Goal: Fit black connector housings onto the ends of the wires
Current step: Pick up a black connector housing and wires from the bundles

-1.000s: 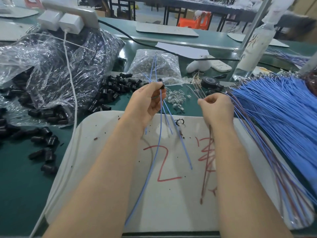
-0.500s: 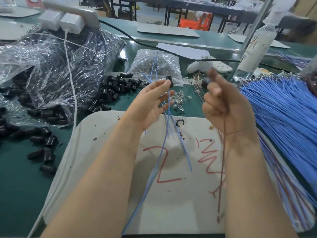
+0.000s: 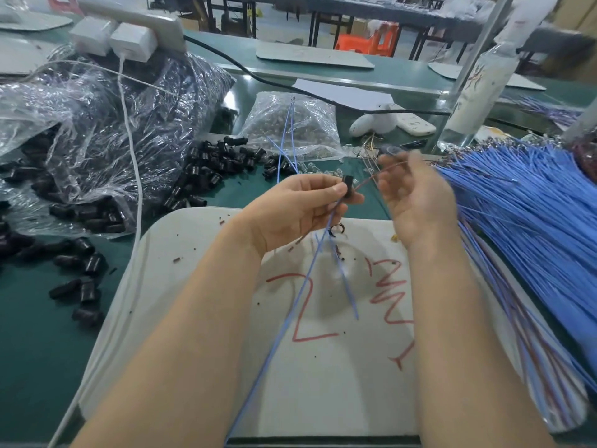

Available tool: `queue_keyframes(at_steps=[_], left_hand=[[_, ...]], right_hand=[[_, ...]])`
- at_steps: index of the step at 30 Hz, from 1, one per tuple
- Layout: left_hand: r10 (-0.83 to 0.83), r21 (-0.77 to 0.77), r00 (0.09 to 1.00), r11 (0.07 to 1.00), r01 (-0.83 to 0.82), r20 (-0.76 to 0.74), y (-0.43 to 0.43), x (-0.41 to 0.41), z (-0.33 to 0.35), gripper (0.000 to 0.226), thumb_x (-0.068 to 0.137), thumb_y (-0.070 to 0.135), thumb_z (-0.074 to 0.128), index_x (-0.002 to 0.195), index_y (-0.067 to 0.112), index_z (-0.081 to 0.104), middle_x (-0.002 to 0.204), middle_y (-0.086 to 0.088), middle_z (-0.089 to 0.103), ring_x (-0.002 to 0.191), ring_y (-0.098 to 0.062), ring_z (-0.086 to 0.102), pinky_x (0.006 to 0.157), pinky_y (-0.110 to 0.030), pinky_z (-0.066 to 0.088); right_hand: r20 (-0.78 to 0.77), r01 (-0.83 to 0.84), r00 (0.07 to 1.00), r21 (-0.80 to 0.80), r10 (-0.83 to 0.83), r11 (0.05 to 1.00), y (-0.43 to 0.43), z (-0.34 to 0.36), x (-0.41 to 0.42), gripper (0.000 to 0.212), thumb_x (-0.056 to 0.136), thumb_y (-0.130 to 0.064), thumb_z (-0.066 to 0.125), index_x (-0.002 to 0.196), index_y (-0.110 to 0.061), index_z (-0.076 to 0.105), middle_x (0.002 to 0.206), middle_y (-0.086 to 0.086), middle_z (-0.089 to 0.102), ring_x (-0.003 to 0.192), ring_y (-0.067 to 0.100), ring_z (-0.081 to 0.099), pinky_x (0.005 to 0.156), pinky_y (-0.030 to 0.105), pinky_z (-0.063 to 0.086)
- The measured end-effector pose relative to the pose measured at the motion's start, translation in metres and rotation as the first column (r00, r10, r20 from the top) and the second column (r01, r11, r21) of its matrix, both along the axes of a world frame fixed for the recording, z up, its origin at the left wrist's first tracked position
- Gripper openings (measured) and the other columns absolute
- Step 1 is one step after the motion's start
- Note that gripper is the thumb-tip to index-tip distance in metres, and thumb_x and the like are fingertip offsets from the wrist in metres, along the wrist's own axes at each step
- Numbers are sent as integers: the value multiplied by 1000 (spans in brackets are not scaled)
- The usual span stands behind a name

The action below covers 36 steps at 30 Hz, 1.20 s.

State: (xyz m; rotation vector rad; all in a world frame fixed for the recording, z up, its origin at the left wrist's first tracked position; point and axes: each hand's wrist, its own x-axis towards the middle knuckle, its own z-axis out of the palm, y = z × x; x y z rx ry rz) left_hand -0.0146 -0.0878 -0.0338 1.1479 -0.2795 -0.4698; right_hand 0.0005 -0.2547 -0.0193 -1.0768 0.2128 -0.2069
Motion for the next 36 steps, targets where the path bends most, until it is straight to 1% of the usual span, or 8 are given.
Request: queue_keyframes(at_steps=[3,6,10,13,18,25,32,36], left_hand=[[97,20,995,995,-97,9,-1,2,0,12,95,6,49,91,8,59,75,1,70,61,-4,61,66,-15,53],[140,38,990,990,-139,-1,1,3,0,9,95,8,51,90,11,58,78,0,69,62,-6,63,64,-18,53],[118,42,993,992,-117,-5,3,3,0,10,94,5,51,89,12,56,89,-7,72,69,-8,63,69,-18,54],[130,42,991,991,-131,17,0,2,0,9,93,2,51,90,8,57,89,-8,71,72,-9,63,74,-17,54],[213,65,974,974,-218,78,-1,4,-2,9,93,0,52,90,6,58,78,-3,68,66,-6,64,68,-15,52],[307,304,899,865,-400,312,-3,7,-6,7,92,11,59,89,17,58,87,1,72,85,-10,67,89,-28,52],[285,472,808,692,-546,516,-5,6,-11,6,89,19,64,90,23,60,92,-2,67,80,-14,63,77,-24,47],[229,513,774,634,-579,591,-7,6,-12,7,88,17,64,92,22,62,90,6,65,78,-12,61,69,-11,44]], right_hand=[[-89,-282,959,-407,270,869,18,-6,-5,21,97,-18,52,79,-14,63,69,0,67,61,11,59,52,17,44],[1,-176,979,-506,205,845,25,-7,-7,24,96,-14,54,74,-17,63,63,-6,67,52,1,58,49,12,42],[156,125,984,-280,-83,952,13,0,-3,19,100,-17,47,86,-20,60,68,-3,69,51,4,55,52,17,45],[142,70,988,-91,-57,993,9,2,-4,16,101,-16,46,91,-18,58,68,0,69,54,8,59,53,17,50],[42,-146,984,-377,175,915,22,-2,-7,16,95,-7,53,83,-11,62,73,3,67,56,6,62,59,17,51],[196,103,980,-381,-29,919,20,-1,-6,14,96,-9,54,84,-16,57,66,-2,68,56,5,62,56,18,50],[309,252,941,-369,-138,894,20,2,-10,14,98,-12,51,86,-19,53,73,3,66,58,9,62,57,20,50],[335,262,935,-415,-121,871,22,1,-11,14,98,-12,50,87,-19,52,72,2,66,58,9,62,59,21,51]])
